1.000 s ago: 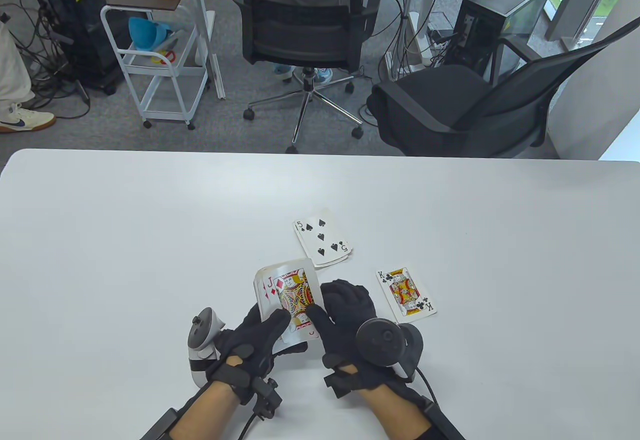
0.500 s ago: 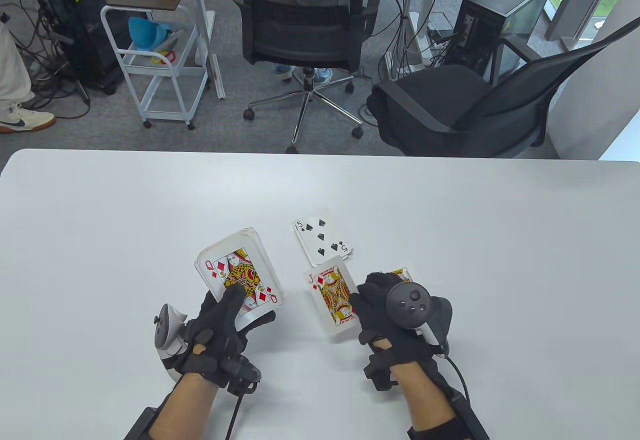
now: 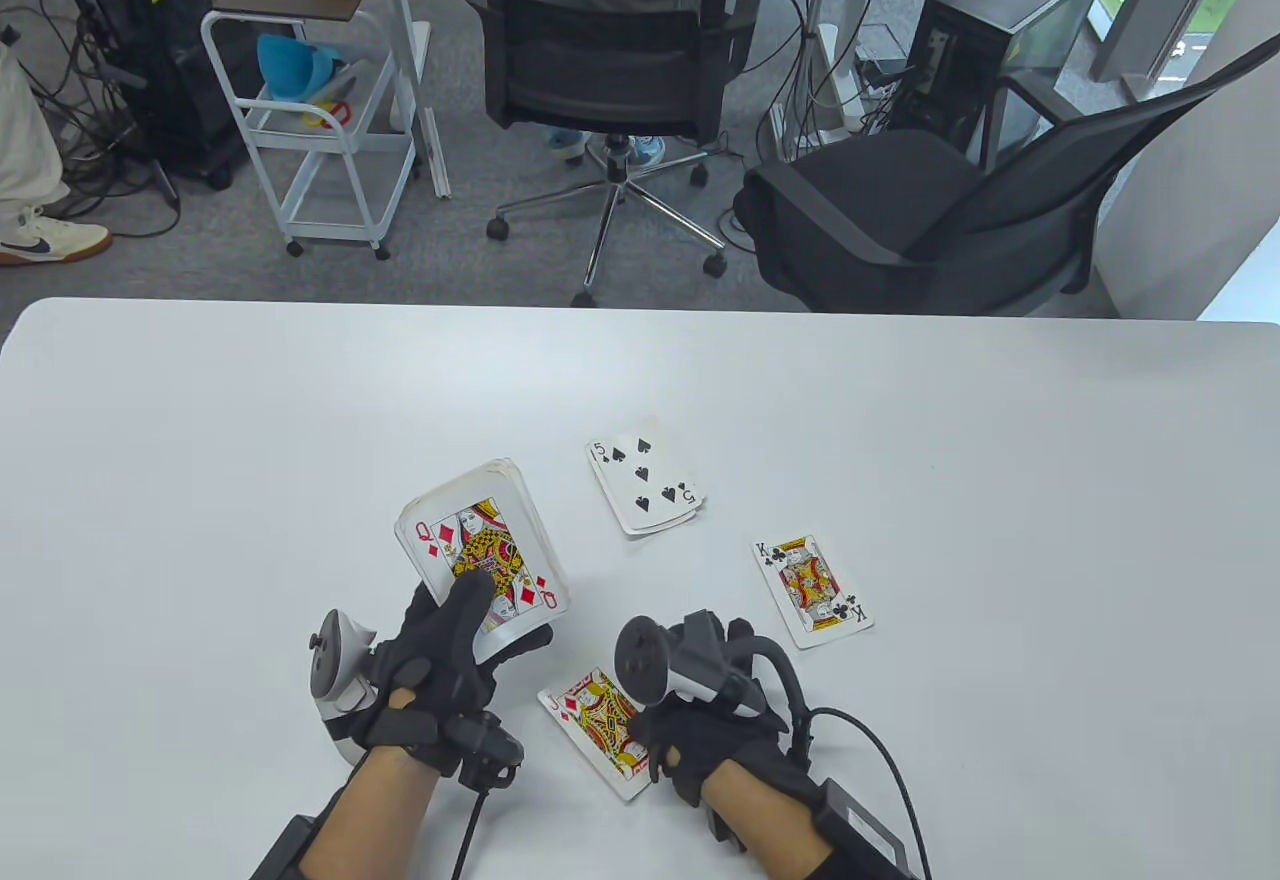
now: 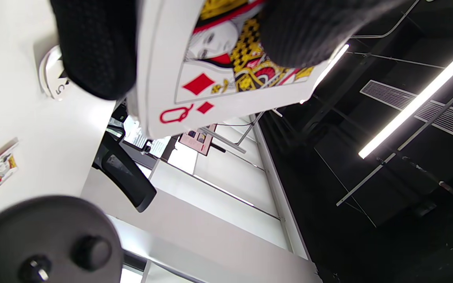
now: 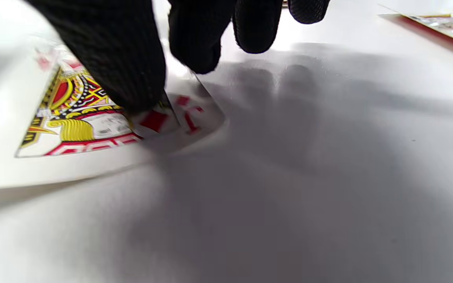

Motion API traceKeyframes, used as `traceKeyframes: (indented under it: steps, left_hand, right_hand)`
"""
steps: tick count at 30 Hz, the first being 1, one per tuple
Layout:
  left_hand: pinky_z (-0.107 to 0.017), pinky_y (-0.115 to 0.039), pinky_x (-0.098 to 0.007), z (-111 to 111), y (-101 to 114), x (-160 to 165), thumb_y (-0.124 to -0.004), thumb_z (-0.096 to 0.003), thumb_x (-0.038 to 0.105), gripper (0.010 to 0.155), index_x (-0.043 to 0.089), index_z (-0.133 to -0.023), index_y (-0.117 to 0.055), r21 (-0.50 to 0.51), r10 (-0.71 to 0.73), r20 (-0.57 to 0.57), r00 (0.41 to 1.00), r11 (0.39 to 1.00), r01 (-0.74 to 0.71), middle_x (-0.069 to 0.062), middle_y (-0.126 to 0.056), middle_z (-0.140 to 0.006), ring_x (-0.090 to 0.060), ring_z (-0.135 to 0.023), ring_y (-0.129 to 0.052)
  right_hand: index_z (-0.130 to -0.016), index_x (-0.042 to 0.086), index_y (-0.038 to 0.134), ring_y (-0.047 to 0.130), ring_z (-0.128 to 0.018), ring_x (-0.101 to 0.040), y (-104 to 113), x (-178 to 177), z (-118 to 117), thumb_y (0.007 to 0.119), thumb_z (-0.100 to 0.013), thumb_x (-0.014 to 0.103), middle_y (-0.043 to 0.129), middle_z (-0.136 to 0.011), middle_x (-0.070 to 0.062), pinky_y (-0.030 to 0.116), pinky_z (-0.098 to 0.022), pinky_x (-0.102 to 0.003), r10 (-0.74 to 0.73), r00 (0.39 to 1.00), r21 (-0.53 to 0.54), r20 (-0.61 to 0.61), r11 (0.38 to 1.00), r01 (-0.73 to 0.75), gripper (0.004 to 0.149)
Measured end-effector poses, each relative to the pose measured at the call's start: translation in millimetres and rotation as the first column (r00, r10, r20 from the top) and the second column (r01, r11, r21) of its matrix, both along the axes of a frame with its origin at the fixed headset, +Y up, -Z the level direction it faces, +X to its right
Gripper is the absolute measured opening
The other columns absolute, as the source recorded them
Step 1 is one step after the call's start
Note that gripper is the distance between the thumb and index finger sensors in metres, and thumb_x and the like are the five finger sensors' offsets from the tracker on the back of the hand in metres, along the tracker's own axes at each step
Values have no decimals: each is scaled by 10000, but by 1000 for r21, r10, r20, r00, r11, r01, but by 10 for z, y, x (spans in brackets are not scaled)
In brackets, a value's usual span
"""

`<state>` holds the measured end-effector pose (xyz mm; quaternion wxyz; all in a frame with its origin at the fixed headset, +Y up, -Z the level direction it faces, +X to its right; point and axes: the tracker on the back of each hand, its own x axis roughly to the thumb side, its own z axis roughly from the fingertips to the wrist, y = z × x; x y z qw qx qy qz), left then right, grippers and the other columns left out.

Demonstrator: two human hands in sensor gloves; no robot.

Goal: Playing card suit sorting

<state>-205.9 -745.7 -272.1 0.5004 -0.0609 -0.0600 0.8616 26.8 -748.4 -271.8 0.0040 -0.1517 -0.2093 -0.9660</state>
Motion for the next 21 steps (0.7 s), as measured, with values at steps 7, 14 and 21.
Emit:
traceKeyframes:
  steps: [7, 14, 21]
  left_hand:
    - [-524, -930, -436, 0, -36, 26, -816, -532, 486, 630, 299, -1063, -531, -13, -30, 27, 999, 999, 31, 22, -728, -1056, -313, -908, -878]
    - [-528, -921, -446, 31, -122, 190, -807, -537, 473, 627, 295, -1066, -521, -60, -155, 111, 982, 985, 162, 8, -716, -1061, -327, -911, -866]
    - [-540, -917, -452, 50, -214, 364, -823, -537, 440, 630, 297, -1069, -517, -60, -270, 205, 941, 956, 288, 12, -711, -1067, -325, -919, -860]
  right_hand:
    - [-846, 119, 753, 343, -1040, -536, 137, 143, -49, 836, -538, 547, 529, -1055, -210, 288, -694, -748, -175, 983, 140, 51, 976, 167, 534]
    - [-881, 136, 736, 376, -1035, -525, 331, 514, -77, 750, -546, 561, 539, -1063, -201, 339, -689, -737, -556, 830, 416, 33, 763, 495, 541]
    - [-889, 138, 721, 442, -1023, -511, 340, 610, -38, 737, -530, 563, 587, -1041, -182, 373, -691, -726, -829, 557, 450, -46, 481, 752, 557]
